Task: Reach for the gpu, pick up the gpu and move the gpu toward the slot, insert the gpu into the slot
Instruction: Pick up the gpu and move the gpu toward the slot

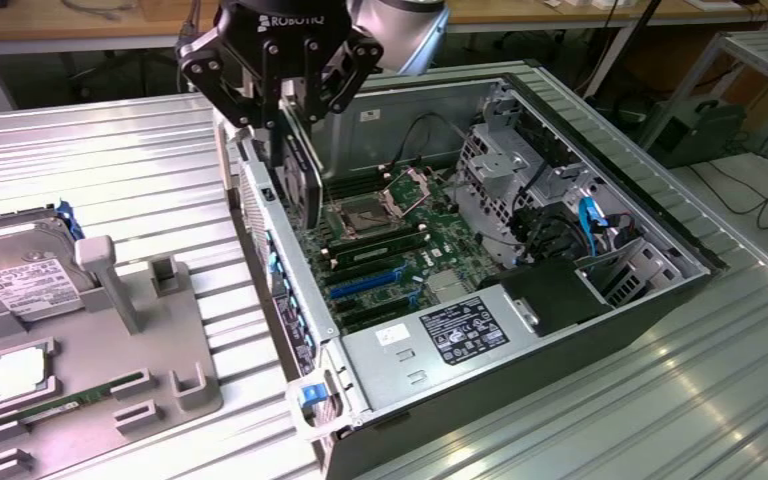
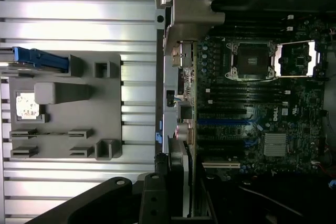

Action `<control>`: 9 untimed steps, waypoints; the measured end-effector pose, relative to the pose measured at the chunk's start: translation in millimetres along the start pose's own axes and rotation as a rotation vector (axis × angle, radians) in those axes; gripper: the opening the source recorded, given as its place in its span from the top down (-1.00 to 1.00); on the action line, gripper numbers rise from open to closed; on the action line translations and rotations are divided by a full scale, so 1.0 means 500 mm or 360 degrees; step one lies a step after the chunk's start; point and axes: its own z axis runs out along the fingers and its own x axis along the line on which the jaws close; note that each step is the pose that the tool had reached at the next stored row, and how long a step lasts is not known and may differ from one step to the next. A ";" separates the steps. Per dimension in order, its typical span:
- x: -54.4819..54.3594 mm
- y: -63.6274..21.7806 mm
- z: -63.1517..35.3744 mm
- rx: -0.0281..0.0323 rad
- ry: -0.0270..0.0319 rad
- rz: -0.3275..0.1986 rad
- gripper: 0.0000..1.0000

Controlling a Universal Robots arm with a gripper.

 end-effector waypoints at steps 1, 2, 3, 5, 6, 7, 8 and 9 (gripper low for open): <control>-0.003 0.000 0.000 0.00000 -0.00001 0.0000 0.44; -0.005 0.000 0.000 0.00000 0.00000 0.0000 0.44; -0.006 0.000 0.000 0.00000 0.00000 0.0000 0.44; -0.011 0.000 0.000 0.00001 0.00001 0.0000 0.44; -0.013 0.000 0.000 0.00000 0.00000 0.0000 0.44; -0.020 0.000 0.000 0.00000 0.00000 0.0000 0.44; -0.024 0.000 0.000 0.00001 0.00001 0.0000 0.44; -0.028 -0.001 0.000 0.00001 0.00000 0.0000 0.44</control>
